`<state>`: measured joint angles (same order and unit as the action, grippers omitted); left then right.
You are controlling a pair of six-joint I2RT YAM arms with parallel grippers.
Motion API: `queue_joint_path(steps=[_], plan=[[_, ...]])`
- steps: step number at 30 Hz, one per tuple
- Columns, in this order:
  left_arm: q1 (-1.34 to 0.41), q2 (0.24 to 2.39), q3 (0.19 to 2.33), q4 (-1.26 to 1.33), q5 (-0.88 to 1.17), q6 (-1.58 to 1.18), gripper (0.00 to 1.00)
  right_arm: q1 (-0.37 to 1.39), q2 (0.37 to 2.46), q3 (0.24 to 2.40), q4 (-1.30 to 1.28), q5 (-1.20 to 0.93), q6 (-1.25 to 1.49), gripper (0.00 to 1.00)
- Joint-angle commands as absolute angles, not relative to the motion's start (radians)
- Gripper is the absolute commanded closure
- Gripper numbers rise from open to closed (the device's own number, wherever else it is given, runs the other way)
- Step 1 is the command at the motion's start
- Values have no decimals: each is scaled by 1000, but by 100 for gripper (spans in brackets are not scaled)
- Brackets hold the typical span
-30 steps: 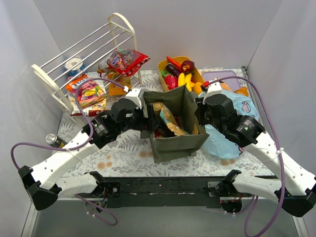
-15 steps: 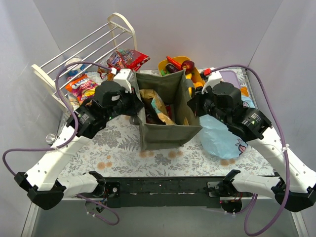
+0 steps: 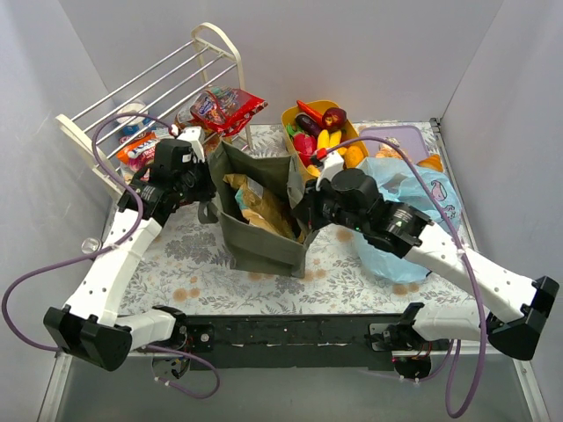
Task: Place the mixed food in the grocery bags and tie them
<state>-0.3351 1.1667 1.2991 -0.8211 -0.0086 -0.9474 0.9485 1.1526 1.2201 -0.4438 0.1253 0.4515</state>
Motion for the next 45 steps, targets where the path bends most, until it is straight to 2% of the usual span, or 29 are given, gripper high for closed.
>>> queue_joint_path(steps=[1, 10, 11, 12, 13, 14, 15, 17, 19, 21, 25, 27, 31, 33, 34, 37, 40, 43, 44, 45], plan=[[-307, 1189, 1423, -730, -202, -845, 100, 1018, 1213, 1255, -266, 100, 506, 99], [-255, 1223, 1450, -732, -328, -775, 100, 1054, 1370, 1377, -228, 77, 476, 99], [-256, 1213, 1451, -727, -325, -769, 88, 1054, 1373, 1391, -245, 77, 465, 81], [-256, 1206, 1450, -718, -312, -761, 59, 1054, 1374, 1402, -258, 75, 456, 65], [-255, 1198, 1444, -695, -292, -737, 43, 1054, 1367, 1413, -293, 84, 424, 49], [-255, 1175, 1440, -687, -240, -732, 33, 1054, 1359, 1433, -316, 92, 410, 27], [-255, 1163, 1437, -678, -210, -723, 19, 1054, 1347, 1439, -336, 104, 390, 21], [-261, 1112, 1416, -640, -135, -695, 14, 1052, 1298, 1456, -423, 194, 353, 13], [-265, 1066, 1401, -591, -115, -690, 13, 1033, 1226, 1454, -503, 289, 341, 10], [-265, 1022, 1397, -563, -101, -690, 13, 984, 1178, 1437, -543, 302, 336, 9], [-284, 1051, 1477, -545, -22, -715, 12, 694, 1094, 1373, -592, 163, 298, 9], [-334, 1089, 1546, -551, -8, -736, 12, 612, 1100, 1350, -620, 153, 256, 9], [-616, 1239, 1647, -543, -167, -719, 11, 451, 1173, 1319, -641, 153, 197, 6], [-663, 1307, 1734, -548, -141, -741, 9, 427, 1189, 1307, -658, 173, 196, 6], [-669, 1334, 1759, -543, -35, -758, 8, 416, 1187, 1293, -667, 161, 201, 6], [-670, 1443, 1828, -514, 118, -804, 5, 416, 1142, 1235, -651, 99, 213, 8], [-670, 1502, 1823, -486, 216, -824, 4, 414, 1118, 1155, -670, 84, 221, 9], [-670, 1506, 1732, -410, 264, -839, 4, 416, 1120, 1121, -686, 69, 224, 18], [-670, 1508, 1717, -393, 294, -854, 4, 416, 1120, 1100, -677, 52, 230, 39], [-670, 1508, 1698, -370, 313, -865, 3, 417, 1109, 1089, -667, 7, 245, 53]])
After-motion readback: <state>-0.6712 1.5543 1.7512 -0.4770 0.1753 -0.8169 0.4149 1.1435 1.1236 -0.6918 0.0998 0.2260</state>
